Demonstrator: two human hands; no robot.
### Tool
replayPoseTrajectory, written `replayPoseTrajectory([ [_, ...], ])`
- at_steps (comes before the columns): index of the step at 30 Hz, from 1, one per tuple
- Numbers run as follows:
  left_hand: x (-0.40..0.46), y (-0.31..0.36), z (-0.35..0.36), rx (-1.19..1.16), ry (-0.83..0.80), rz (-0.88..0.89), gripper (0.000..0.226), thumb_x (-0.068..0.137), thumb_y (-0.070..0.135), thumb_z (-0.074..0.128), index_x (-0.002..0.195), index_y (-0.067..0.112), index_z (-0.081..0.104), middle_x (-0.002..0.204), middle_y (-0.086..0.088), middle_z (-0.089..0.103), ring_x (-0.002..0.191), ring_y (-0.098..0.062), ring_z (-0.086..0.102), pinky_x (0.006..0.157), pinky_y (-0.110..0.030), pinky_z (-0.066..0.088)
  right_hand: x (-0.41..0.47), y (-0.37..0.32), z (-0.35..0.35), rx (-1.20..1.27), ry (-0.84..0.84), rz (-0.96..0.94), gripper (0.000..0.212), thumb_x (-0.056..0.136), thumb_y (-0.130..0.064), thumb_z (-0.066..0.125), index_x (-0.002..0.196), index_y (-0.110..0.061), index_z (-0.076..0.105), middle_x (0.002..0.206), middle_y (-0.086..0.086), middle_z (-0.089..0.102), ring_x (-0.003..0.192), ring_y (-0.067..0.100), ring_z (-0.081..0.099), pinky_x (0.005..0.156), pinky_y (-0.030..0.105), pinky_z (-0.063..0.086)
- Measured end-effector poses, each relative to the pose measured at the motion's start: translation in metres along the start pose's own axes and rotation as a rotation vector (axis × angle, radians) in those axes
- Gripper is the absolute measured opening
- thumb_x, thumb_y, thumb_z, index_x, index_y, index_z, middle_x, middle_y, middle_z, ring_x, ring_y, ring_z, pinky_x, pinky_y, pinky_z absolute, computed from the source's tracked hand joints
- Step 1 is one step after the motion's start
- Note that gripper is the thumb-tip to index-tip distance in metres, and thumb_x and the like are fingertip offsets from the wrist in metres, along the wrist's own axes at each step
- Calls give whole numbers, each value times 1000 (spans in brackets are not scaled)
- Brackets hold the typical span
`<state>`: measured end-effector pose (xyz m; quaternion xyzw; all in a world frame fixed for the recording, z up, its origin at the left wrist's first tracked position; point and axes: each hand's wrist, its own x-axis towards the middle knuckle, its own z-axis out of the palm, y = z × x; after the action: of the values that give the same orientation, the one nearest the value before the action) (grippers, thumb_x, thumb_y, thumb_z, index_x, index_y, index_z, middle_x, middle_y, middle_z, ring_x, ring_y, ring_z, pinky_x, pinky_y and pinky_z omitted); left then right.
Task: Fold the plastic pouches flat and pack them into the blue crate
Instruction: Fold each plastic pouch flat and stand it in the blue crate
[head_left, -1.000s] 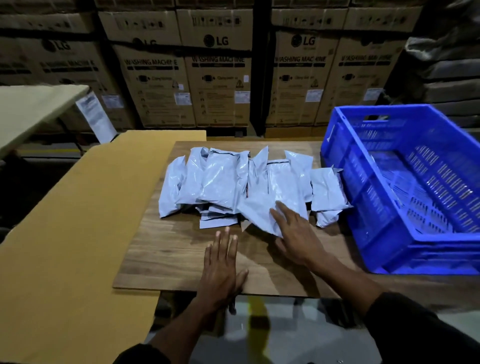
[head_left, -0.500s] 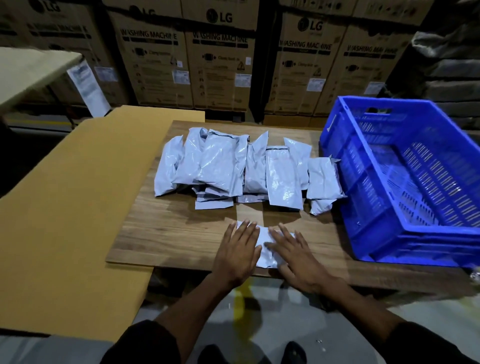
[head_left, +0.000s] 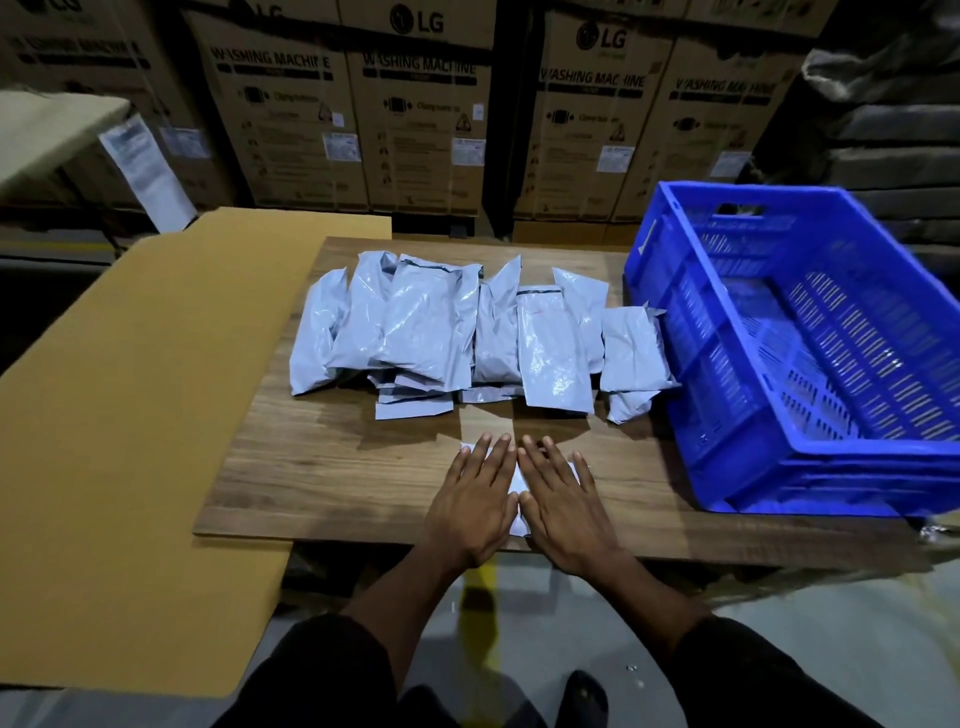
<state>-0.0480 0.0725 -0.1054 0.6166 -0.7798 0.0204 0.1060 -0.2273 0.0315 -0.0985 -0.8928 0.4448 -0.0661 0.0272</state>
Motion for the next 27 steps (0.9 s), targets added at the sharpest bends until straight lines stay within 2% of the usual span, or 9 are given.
replayPoseTrajectory([
  [2, 0, 0, 0, -7, -4, 1, 64, 103, 40, 29, 155, 6, 38, 163, -11, 34, 152, -30, 28, 121, -48, 22, -1, 0, 0, -13, -8, 0, 59, 104, -40, 23, 159, -17, 23, 167, -3, 14, 154, 16, 5, 120, 49, 11],
  [6, 0, 2, 0, -10, -27, -19, 63, 101, 41, 31, 153, 7, 42, 161, -10, 39, 151, -29, 31, 120, -50, 32, -1, -1, 1, -39, -10, 7, 59, 103, -40, 27, 158, -17, 27, 166, -2, 19, 154, 16, 11, 119, 51, 15],
  [17, 1, 3, 2, -7, -63, -40, 65, 101, 42, 27, 154, 8, 42, 161, -10, 38, 151, -30, 31, 121, -50, 29, -1, -5, -3, -61, -1, 10, 59, 101, -39, 29, 155, -15, 35, 163, -1, 29, 152, 19, 20, 117, 54, 19],
  [22, -1, 2, 6, 10, -28, -20, 63, 102, 40, 30, 154, 7, 40, 163, -11, 35, 152, -31, 29, 121, -49, 19, -2, -6, -2, -60, 6, 10, 59, 101, -39, 29, 155, -15, 35, 164, 0, 27, 152, 20, 20, 117, 55, 21],
  [27, -3, 2, 9, -6, -29, -17, 62, 104, 39, 30, 156, 6, 37, 165, -12, 30, 154, -32, 24, 121, -52, 27, -3, -6, -1, -60, -7, 14, 60, 102, -40, 27, 156, -15, 31, 165, 0, 23, 153, 21, 16, 118, 57, 20],
])
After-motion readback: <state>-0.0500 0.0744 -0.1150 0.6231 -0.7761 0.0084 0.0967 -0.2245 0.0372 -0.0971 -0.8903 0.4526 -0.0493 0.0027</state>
